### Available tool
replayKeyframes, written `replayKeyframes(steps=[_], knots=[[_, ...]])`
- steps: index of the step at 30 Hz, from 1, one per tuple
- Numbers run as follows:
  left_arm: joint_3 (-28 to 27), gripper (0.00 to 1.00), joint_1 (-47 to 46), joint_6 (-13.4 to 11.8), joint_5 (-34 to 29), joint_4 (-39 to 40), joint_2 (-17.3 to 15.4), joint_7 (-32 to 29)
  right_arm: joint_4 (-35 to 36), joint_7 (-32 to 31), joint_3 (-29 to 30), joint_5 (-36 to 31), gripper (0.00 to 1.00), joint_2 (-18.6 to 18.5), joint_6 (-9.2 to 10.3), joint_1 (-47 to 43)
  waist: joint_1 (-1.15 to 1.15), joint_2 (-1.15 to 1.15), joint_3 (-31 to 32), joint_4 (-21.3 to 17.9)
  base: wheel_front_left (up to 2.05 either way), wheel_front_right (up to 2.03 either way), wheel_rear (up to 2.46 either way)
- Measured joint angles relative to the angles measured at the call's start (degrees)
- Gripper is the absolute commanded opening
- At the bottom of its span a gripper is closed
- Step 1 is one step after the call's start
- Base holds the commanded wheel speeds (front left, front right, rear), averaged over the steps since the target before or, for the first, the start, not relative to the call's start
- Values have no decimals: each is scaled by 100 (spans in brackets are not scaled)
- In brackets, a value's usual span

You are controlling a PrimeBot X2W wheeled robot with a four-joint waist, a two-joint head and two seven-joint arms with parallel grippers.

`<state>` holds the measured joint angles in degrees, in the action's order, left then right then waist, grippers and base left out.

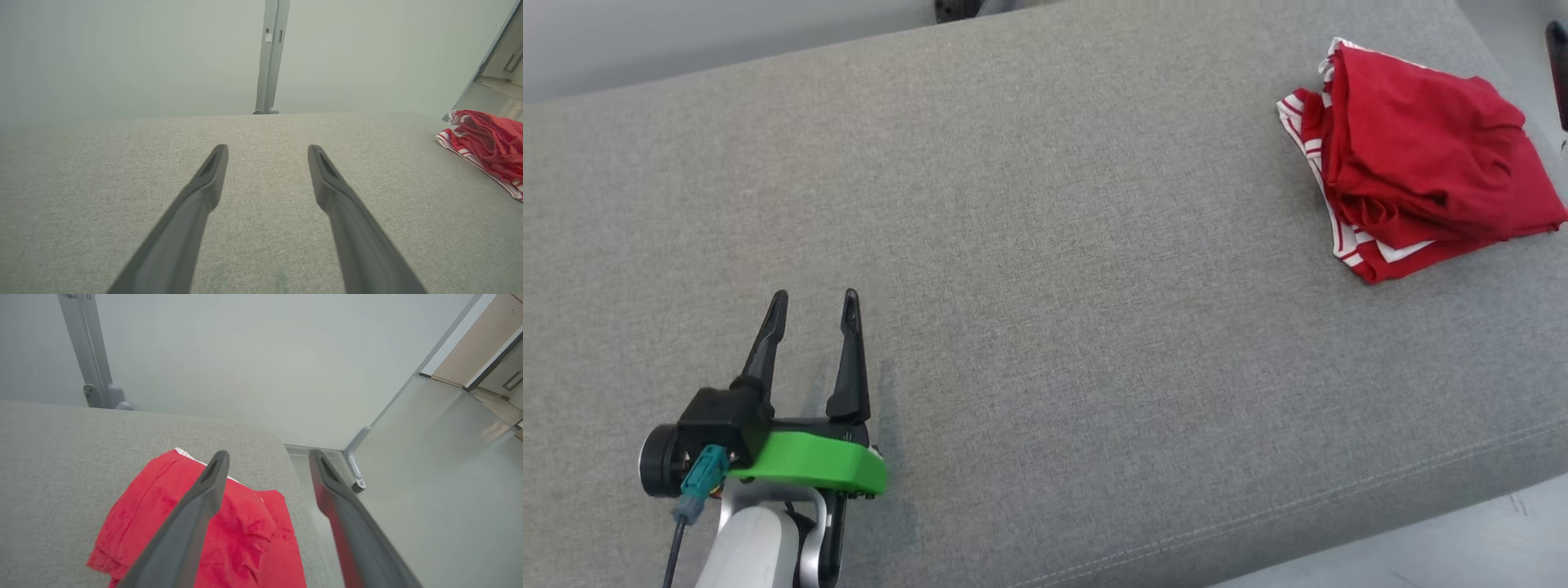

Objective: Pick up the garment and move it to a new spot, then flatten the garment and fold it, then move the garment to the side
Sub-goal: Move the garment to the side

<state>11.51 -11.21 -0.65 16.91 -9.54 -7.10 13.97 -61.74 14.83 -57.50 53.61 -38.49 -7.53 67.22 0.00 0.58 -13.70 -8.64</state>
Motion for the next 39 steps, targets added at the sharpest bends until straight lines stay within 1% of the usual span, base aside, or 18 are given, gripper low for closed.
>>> replayKeyframes(steps=[2,4,7,10,13,16,20,22,23,25,27,29,31,33,39], knots=[[-85,100,79,-56,85,-44,55,24,280,19,372,-201,100,34,0,-74,0,0,151,11,0,0,0],[-171,100,155,-98,141,-103,78,49,564,23,898,-377,100,100,0,-333,0,0,302,32,0,0,0],[-312,100,290,-203,156,-154,83,76,1028,22,1677,-872,100,237,0,-959,0,0,527,79,0,0,0],[-450,100,470,-291,156,-178,85,81,1588,23,2558,-1403,100,511,0,-1710,0,0,740,149,0,0,0],[-566,100,651,-353,148,-183,81,100,2180,23,3426,-2036,100,871,0,-2574,0,0,928,240,0,0,0],[-606,100,822,-425,25,-202,49,107,2793,22,4317,-2651,100,1359,0,-3468,0,0,1080,359,0,0,0],[-658,100,999,-444,13,-225,81,107,3646,22,5168,-3472,100,2073,0,-4595,0,0,1238,532,0,0,0],[-675,100,1075,-443,7,-233,98,108,4044,23,5414,-3869,100,2415,0,-5040,0,0,1305,601,0,0,0],[-675,100,1075,-443,7,-233,98,108,4044,23,5414,-3869,100,2415,0,-5040,0,0,1305,601,0,0,0],[-677,100,1134,-439,-1,-243,134,107,4372,23,5565,-4154,100,2785,0,-5402,0,0,1360,656,0,0,0],[-664,100,1178,-430,-9,-260,177,108,4642,23,5600,-4407,100,3112,0,-5696,0,0,1398,695,0,0,0],[-643,100,1200,-403,-33,-290,209,108,4876,21,5617,-4539,100,3351,0,-5937,0,0,1416,713,0,0,0],[-623,100,1206,-386,-43,-316,232,108,5068,9,5650,-4706,100,3454,0,-6120,0,0,1415,710,0,0,0],[-614,100,1206,-368,-62,-345,256,107,5200,-21,5671,-4727,100,3513,0,-6253,0,0,1410,700,0,0,0],[-598,100,1191,-324,-181,-378,293,108,5378,-97,5555,-4723,100,3553,0,-6418,0,0,1390,682,0,0,0]])
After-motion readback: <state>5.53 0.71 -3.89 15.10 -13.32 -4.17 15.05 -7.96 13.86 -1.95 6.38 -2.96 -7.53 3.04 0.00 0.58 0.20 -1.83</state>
